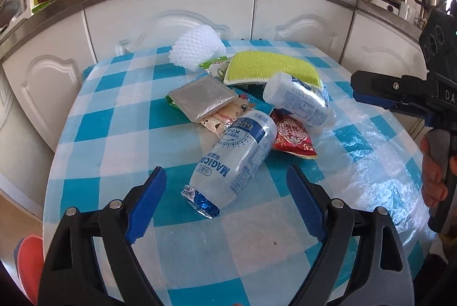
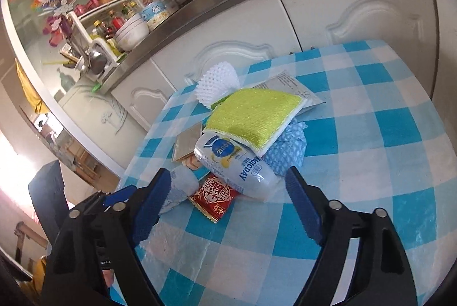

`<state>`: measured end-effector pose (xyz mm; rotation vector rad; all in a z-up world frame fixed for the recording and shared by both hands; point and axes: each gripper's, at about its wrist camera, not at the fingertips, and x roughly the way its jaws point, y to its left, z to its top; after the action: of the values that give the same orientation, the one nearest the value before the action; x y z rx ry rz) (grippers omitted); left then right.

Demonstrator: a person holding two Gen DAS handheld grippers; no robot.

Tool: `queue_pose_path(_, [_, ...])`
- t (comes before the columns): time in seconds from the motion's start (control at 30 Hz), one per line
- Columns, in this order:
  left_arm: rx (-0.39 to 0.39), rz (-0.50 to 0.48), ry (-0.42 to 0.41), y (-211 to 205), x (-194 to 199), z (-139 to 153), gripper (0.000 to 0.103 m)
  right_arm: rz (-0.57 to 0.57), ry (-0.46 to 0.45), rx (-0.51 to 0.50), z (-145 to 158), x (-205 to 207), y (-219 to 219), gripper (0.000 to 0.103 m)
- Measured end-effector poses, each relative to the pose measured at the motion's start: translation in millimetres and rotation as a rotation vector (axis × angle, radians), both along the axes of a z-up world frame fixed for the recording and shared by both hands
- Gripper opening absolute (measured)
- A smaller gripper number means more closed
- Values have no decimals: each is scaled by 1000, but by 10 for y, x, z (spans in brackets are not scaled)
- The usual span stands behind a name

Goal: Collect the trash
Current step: 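Return the left gripper to the table and grasp the white MAGIC bottle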

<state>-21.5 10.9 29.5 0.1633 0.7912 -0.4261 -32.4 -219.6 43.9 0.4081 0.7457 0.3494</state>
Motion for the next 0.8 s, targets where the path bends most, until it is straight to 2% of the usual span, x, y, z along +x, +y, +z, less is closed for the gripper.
queue_pose_path(0.17, [30,-28,19,-33,148,-87,84,34,-14,-83,-49,143,108,73])
queue_pose_path(0.33, [34,-37,55,-65,232,-146,73,49,-13,-148,-84,232,158,73])
queue_pose_path(0.4, [33,-43,57,-86,231,-144,70,36,-7,-123,-73,265,102,73])
queue_pose_path(0.5, [29,-42,60,-117,241,-147,56,-23,12,-105,-61,350,-6,73])
queue_pose_path(0.63, [7,-17,67,-113,241,-141,48,-68,49,1,-88,522,-188,74])
queue_pose_path(0.73, [-4,1,68,-101,238,-136,47,-88,102,101,-152,665,-317,73])
queue_pose_path(0.8, [-5,10,63,-95,228,-130,46,-99,139,155,-205,759,-391,69])
